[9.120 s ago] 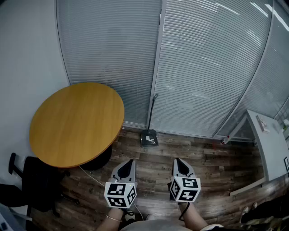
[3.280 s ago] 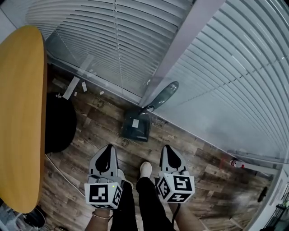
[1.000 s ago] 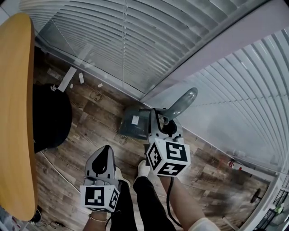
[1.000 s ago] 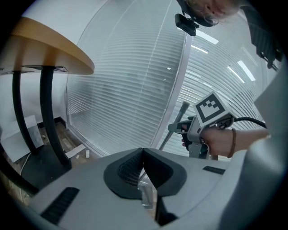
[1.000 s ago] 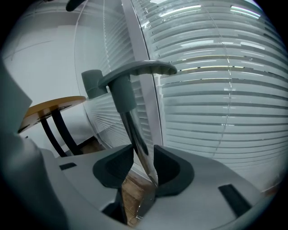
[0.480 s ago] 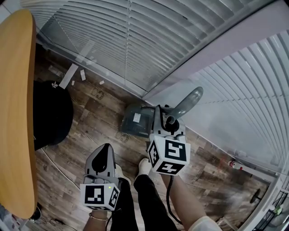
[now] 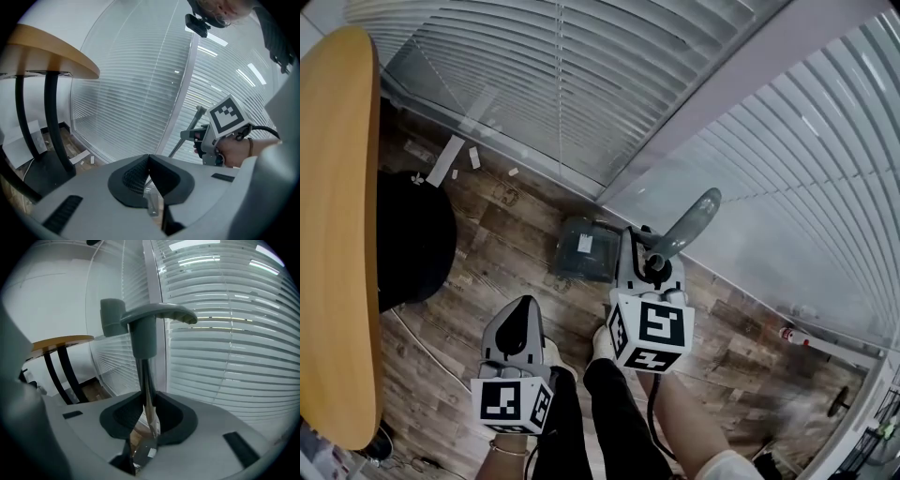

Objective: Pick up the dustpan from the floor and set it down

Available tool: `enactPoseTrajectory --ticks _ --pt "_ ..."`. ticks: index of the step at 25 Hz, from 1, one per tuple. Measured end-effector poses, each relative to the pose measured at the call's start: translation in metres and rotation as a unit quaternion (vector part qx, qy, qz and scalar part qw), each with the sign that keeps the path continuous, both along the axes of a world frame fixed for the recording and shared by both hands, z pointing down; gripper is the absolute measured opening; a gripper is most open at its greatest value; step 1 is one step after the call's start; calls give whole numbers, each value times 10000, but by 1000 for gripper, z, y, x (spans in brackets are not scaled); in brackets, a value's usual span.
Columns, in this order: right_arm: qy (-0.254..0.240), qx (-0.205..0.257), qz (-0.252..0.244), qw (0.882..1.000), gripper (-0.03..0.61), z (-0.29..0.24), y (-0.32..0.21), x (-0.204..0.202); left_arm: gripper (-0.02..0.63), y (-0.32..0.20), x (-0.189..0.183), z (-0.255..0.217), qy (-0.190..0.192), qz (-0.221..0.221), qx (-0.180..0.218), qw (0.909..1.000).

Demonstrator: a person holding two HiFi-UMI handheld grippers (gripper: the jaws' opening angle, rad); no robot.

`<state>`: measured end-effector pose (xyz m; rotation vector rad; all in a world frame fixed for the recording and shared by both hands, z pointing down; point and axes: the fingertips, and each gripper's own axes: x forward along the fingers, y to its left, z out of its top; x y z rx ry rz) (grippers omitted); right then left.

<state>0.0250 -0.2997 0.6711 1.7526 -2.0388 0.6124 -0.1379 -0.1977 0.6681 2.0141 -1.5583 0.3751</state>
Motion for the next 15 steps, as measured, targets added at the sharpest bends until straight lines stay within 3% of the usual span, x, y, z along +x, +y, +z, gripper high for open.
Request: enactPoseTrajectory --ticks 15 --pt "-8 361 253 9990 101 -65 41 22 18 15 12 -48 -130 337 339 9988"
